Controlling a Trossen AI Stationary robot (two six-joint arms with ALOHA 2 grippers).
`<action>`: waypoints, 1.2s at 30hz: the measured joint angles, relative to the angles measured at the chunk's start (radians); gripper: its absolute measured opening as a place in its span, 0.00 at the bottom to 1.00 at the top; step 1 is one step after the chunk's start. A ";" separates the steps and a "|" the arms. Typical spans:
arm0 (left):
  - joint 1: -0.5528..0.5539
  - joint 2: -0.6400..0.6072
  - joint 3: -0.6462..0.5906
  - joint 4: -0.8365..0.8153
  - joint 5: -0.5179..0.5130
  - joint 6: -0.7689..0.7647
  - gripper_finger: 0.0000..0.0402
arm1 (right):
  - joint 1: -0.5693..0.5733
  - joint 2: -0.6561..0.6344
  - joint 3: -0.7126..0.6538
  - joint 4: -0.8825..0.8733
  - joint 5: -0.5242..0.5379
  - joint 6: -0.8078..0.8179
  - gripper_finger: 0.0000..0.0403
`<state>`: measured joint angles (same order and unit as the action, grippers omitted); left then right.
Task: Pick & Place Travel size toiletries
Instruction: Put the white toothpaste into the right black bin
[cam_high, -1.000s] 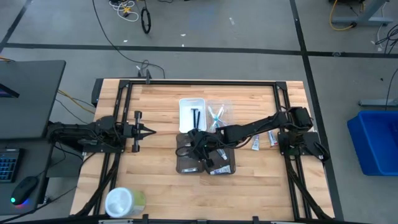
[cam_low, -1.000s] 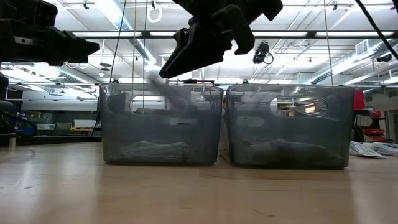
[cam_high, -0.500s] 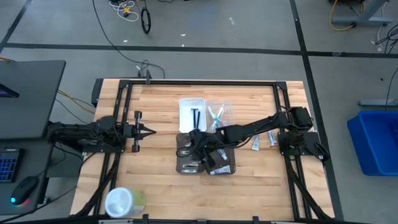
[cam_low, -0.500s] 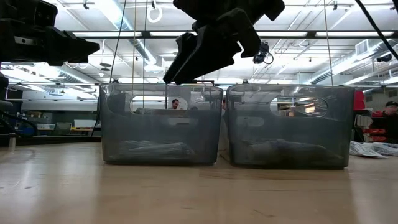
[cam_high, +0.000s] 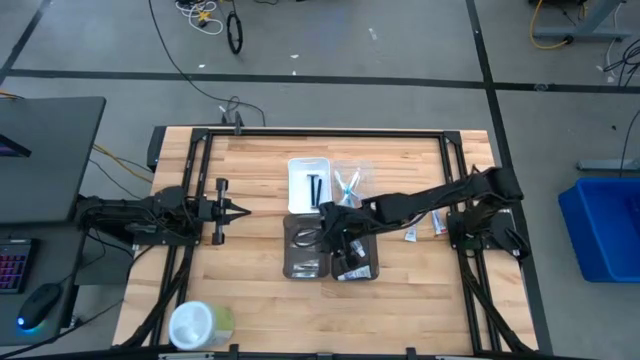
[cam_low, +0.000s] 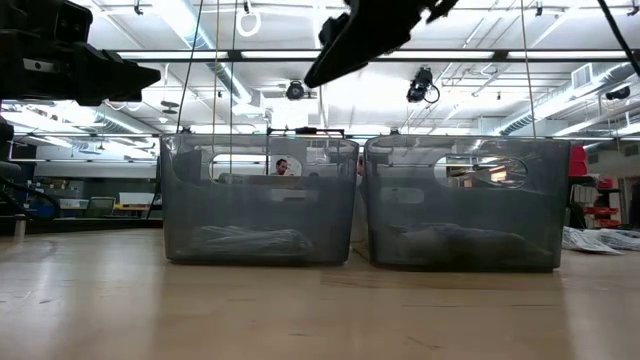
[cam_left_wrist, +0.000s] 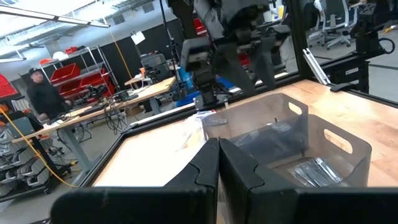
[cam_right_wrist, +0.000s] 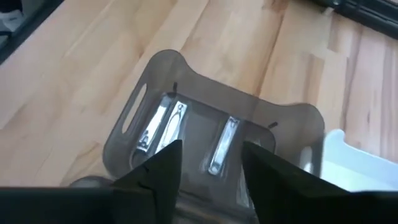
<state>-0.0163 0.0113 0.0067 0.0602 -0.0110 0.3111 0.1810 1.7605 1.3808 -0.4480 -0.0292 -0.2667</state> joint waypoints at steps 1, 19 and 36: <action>0.000 0.000 0.000 0.001 0.000 0.000 0.04 | 0.000 -0.010 0.000 -0.013 0.000 0.007 0.42; 0.000 0.000 0.000 0.003 -0.002 0.000 0.04 | 0.045 -0.167 -0.049 -0.170 -0.001 0.022 0.14; 0.000 0.000 0.000 0.000 0.000 0.000 0.04 | 0.076 -0.457 -0.397 -0.177 0.001 -0.083 0.03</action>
<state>-0.0164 0.0111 0.0065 0.0605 -0.0109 0.3110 0.2569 1.3033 0.9841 -0.6254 -0.0279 -0.3498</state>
